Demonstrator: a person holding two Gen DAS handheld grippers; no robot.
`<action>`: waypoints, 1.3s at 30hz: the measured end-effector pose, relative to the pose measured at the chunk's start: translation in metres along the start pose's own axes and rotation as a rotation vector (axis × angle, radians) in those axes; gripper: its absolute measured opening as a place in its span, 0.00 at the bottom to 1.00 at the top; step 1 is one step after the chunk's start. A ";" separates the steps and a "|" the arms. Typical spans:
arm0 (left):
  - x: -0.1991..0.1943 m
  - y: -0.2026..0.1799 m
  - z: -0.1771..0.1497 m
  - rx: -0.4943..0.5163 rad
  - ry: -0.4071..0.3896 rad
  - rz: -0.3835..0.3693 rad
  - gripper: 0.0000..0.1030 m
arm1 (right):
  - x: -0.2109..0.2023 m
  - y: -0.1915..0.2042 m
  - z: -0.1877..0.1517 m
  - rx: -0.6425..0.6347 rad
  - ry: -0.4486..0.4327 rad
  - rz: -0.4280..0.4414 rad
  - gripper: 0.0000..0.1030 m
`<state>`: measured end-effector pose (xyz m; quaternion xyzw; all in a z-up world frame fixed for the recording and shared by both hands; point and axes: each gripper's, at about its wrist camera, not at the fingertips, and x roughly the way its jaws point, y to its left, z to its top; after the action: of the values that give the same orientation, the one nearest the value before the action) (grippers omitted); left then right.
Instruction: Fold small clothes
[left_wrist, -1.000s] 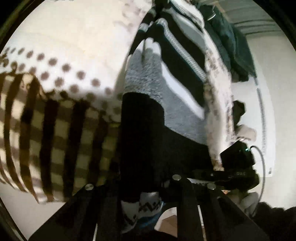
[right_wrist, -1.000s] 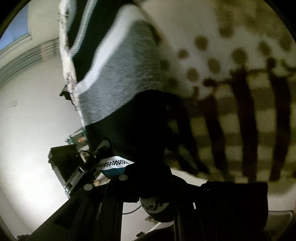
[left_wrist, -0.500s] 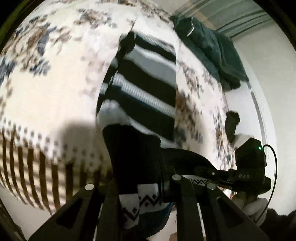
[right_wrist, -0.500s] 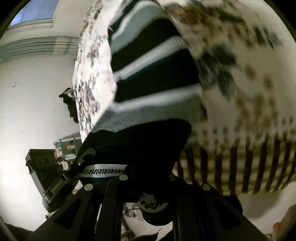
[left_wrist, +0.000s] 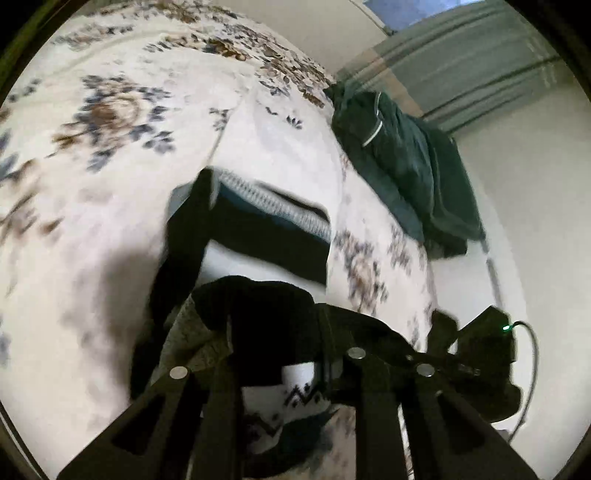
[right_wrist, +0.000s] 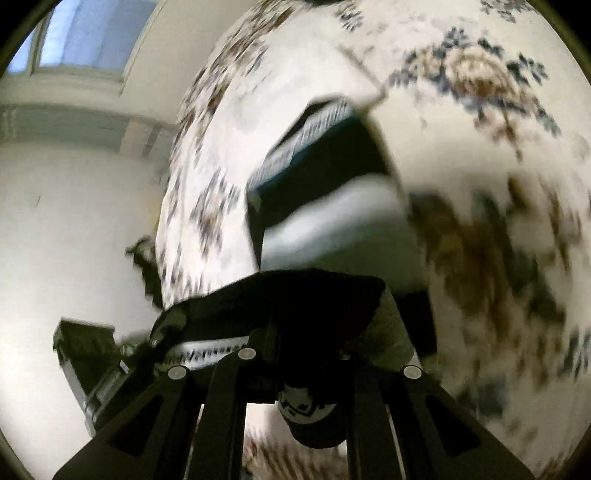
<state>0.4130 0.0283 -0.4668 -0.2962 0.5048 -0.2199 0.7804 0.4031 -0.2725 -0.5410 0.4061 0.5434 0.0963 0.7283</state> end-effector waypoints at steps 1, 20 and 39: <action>0.012 0.002 0.015 0.001 -0.004 -0.004 0.17 | 0.008 -0.001 0.016 0.014 -0.003 0.008 0.11; -0.008 0.075 0.002 -0.126 -0.086 0.073 0.65 | 0.019 -0.044 0.091 -0.045 0.082 -0.062 0.75; 0.088 0.096 -0.123 -0.516 -0.304 -0.037 0.80 | 0.191 -0.071 0.168 -0.235 0.505 0.146 0.93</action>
<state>0.3388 0.0123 -0.6288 -0.5234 0.4161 -0.0516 0.7418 0.6029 -0.2897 -0.7128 0.3201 0.6620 0.3089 0.6032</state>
